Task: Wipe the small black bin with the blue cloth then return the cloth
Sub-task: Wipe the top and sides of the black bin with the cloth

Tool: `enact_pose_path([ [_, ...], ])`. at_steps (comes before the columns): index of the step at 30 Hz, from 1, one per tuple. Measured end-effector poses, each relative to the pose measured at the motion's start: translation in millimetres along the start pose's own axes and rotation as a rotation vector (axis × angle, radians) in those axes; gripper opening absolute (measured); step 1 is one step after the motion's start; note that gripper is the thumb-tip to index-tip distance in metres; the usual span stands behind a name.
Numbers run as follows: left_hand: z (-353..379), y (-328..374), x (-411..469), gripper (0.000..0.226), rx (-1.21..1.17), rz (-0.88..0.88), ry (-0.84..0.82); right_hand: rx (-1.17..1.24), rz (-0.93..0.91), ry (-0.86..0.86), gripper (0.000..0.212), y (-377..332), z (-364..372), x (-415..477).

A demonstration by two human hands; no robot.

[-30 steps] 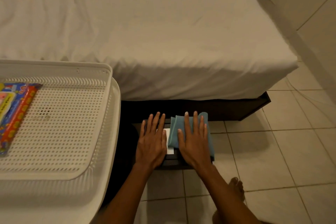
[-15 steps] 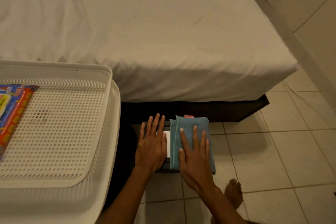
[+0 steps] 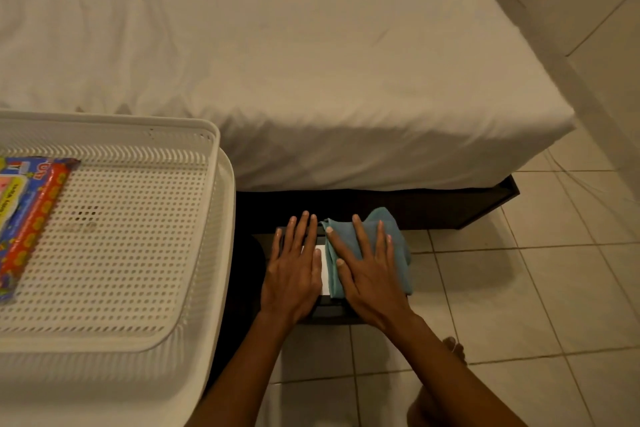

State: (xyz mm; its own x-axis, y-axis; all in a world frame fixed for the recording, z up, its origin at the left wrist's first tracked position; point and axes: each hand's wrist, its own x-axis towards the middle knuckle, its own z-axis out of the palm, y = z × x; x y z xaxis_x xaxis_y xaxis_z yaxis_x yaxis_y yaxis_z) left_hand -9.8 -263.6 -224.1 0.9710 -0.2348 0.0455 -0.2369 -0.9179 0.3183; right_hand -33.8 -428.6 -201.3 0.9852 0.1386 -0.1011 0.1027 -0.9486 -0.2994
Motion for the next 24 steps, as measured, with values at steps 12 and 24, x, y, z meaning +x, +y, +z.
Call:
enact_pose_path([
  [12, 2, 6, 1, 0.058, -0.011, -0.066, 0.034, 0.026, -0.040, 0.008, 0.053, 4, -1, -7],
  [24, -2, 7, 2, 0.058, -0.007, 0.008, -0.010, 0.086, 0.129, 0.089, 0.058, -2, 8, -12],
])
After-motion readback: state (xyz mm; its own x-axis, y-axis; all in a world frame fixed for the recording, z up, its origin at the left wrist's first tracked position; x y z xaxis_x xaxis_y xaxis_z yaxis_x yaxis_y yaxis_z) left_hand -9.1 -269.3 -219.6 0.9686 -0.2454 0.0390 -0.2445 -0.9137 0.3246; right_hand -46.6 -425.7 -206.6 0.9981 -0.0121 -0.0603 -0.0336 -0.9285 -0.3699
